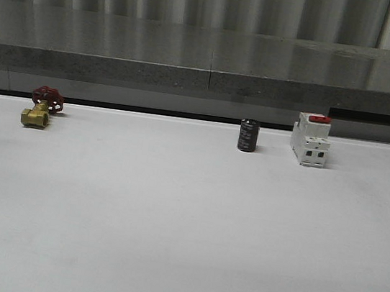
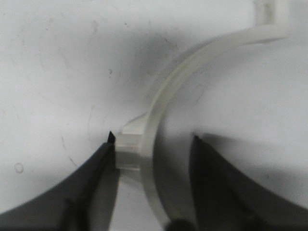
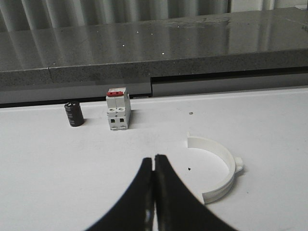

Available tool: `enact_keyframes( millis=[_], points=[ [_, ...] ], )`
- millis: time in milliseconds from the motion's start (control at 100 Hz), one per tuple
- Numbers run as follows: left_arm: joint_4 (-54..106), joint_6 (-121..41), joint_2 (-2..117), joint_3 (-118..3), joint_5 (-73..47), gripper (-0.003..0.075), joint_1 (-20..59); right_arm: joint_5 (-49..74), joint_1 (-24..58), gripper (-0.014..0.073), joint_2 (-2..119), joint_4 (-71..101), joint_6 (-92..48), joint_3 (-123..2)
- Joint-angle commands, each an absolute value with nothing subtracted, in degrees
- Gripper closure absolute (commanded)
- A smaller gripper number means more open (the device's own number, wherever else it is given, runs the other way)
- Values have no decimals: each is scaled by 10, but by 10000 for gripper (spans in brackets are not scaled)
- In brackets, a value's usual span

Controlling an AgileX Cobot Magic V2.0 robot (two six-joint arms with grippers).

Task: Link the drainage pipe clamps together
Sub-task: 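Grasp the white clamp half at its middle with the left gripper, then lift and place the clamp half on the table center, open left gripper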

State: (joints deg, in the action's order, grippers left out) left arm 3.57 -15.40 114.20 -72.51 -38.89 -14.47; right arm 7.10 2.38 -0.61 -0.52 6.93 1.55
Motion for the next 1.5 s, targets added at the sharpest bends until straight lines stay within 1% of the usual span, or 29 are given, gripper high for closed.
enact_keyframes(
  millis=[0,70,120,280,400,520,630,850,1000,1199,1489],
  points=[
    [42,-155,1109,-741,-383,624,-147,23,20,661,-17,-8,68,6],
    [42,-155,1101,-741,-383,711,-147,23,20,661,-17,-8,68,6],
    [42,-155,1093,-741,-383,736,-147,23,20,661,-17,-8,68,6],
    [72,-155,1046,-741,-404,739,-143,23,20,661,-17,-8,68,6],
    [90,-125,1000,-738,-434,739,-121,23,20,661,-17,-8,68,6],
    [87,-46,956,-714,-426,739,-74,23,20,661,-17,-8,68,6],
    [85,17,936,-692,-406,739,-10,23,20,661,-17,-8,68,6],
    [83,112,952,-688,-366,739,131,23,20,661,-17,-8,68,6],
    [66,175,991,-688,-343,739,203,23,20,661,-17,-8,68,6],
    [60,214,1046,-690,-328,739,249,23,20,661,-17,-8,68,6],
    [60,241,1089,-713,-317,739,278,23,20,661,-17,-8,68,6]
  ],
)
